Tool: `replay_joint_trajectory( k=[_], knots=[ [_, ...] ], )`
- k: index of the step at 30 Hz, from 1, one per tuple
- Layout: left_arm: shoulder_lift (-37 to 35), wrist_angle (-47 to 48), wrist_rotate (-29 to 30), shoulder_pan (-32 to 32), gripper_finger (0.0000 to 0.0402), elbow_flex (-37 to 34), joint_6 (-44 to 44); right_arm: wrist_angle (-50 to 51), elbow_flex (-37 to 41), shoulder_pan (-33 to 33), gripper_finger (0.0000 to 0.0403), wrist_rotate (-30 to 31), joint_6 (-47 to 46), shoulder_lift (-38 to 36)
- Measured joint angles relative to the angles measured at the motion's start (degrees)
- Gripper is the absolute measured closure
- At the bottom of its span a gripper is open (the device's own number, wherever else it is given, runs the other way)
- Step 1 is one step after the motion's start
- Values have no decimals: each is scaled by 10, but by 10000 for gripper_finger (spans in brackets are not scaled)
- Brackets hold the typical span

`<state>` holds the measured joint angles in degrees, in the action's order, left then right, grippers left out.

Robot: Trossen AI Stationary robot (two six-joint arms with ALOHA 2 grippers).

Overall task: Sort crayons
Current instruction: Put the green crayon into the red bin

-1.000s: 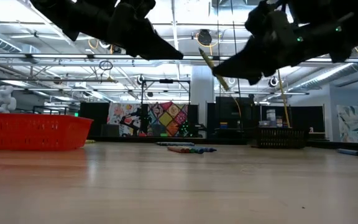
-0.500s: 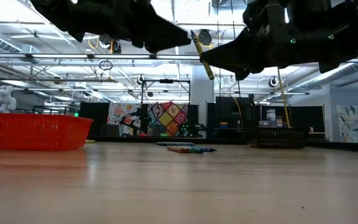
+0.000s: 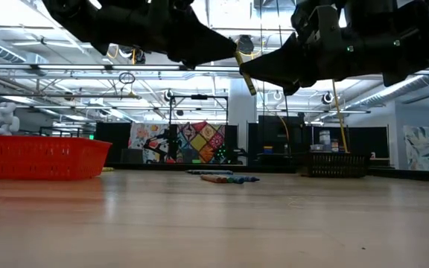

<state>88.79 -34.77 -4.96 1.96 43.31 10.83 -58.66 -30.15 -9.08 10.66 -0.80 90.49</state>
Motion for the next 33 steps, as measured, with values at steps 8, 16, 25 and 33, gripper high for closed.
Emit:
replay_joint_trajectory(
  k=[8,16,25,33],
  knots=[
    [1,-7,-17,1,299,1,0,2,0,0,401,0,0,0],
    [1,-8,-20,2,367,1,0,3,0,0,400,0,-4,0],
    [0,-6,-21,12,395,1,5,3,0,-1,392,-5,-4,0],
    [-113,179,40,26,397,1,16,7,-1,0,301,44,-12,-16]
  ],
)
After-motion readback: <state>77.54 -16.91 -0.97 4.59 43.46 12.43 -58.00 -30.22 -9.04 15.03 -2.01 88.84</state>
